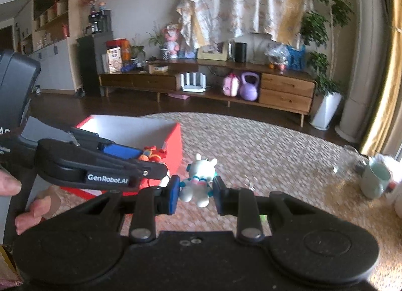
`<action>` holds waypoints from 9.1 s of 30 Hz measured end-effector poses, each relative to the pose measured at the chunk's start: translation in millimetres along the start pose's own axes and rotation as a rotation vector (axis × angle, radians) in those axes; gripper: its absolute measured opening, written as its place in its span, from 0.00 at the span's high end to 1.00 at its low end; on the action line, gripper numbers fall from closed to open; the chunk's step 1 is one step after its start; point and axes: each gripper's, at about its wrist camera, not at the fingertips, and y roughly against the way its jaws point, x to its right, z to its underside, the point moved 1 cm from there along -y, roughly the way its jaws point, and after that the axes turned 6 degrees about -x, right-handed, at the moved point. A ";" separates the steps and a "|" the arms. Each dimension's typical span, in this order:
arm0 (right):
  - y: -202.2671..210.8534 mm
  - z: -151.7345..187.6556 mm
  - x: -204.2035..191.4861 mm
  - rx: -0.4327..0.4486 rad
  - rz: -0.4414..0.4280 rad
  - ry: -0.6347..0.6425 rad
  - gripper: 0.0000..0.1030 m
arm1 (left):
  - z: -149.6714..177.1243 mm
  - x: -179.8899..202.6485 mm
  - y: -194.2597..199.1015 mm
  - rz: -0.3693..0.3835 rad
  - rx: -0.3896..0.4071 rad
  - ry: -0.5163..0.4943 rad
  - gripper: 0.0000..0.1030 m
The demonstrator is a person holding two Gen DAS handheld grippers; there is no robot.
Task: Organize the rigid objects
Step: 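Carry the dragon toy and bunny figurine with both tools into the red box, then open both tools to release the dragon toy and bunny inside, then withdraw both tools from the box toward the pink clip and green marker, then grasp the pink binder clip with the left tool while the right tool grasps the green marker, then carry the pink clip and green marker with both tools into the red box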
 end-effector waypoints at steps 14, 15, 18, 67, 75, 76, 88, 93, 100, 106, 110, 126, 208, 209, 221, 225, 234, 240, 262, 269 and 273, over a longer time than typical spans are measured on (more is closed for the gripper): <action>-42.9 -45.1 -66.1 0.005 -0.075 0.113 0.74 | -7.4 -94.9 32.3 -0.084 0.015 0.060 0.59; -46.7 -47.9 -70.6 0.003 -0.080 0.122 0.74 | -7.1 -101.3 33.0 -0.090 0.012 0.065 0.59; -57.3 -55.4 -82.8 -0.001 -0.095 0.147 0.74 | -7.8 -122.2 33.6 -0.114 -0.001 0.084 0.59; -169.1 -44.7 -122.7 -0.249 -0.155 0.134 0.60 | -5.7 -202.2 -64.0 -0.150 -0.324 0.121 0.59; -138.5 -48.2 -119.9 -0.186 -0.156 0.109 0.56 | -11.3 -178.7 -28.0 -0.163 -0.257 0.091 0.59; -134.2 -48.2 -118.6 -0.178 -0.158 0.105 0.56 | -11.9 -175.1 -24.6 -0.164 -0.250 0.088 0.56; -80.2 -40.3 -98.8 -0.088 -0.185 0.047 0.38 | -10.4 -135.7 16.3 -0.157 -0.160 0.080 0.42; -57.6 -33.0 -85.0 -0.067 -0.195 0.011 0.29 | -8.0 -117.0 29.5 -0.150 -0.108 0.088 0.32; -27.8 -12.4 -57.2 -0.025 -0.171 -0.033 0.11 | -5.8 -83.8 33.4 -0.120 -0.058 0.082 0.22; -14.0 11.5 -29.2 -0.009 -0.110 -0.045 0.02 | -6.1 -50.3 23.7 -0.079 -0.029 0.053 0.19; -14.3 27.5 -11.3 -0.027 -0.074 -0.051 0.02 | -6.6 -29.0 8.3 -0.045 -0.040 0.038 0.19; -62.4 61.6 51.8 -0.086 -0.006 -0.052 0.05 | -28.7 29.2 -77.8 0.035 -0.123 0.063 0.07; -54.4 40.1 43.4 -0.083 0.031 -0.068 0.86 | -38.2 15.5 -79.7 0.016 -0.187 0.088 0.52; -50.3 37.6 39.7 -0.077 0.027 -0.066 0.86 | -37.2 13.6 -73.1 0.015 -0.181 0.082 0.52; -30.5 3.3 -9.3 -0.022 -0.024 -0.041 0.86 | -29.7 -30.6 -11.5 0.002 -0.119 0.073 0.52; -33.9 -5.9 -23.8 -0.020 -0.041 -0.032 0.86 | -26.7 -55.2 -0.4 -0.009 -0.113 0.093 0.52; -57.0 -24.8 -62.1 -0.032 -0.070 0.018 0.86 | -13.3 -114.5 16.3 -0.064 -0.130 0.134 0.52; -79.4 -31.2 -82.6 -0.053 -0.089 0.043 0.86 | -6.8 -151.0 22.2 -0.100 -0.138 0.158 0.52; -183.8 -47.0 -109.0 -0.151 -0.067 0.057 0.86 | 0.1 -207.6 -54.6 -0.141 -0.307 0.152 0.52; -193.5 -40.6 -112.4 -0.169 -0.083 0.065 0.85 | 2.3 -215.1 -73.0 -0.129 -0.351 0.166 0.52; -193.5 -35.6 -115.0 -0.188 -0.089 0.076 0.83 | 3.5 -213.1 -78.5 -0.128 -0.369 0.163 0.52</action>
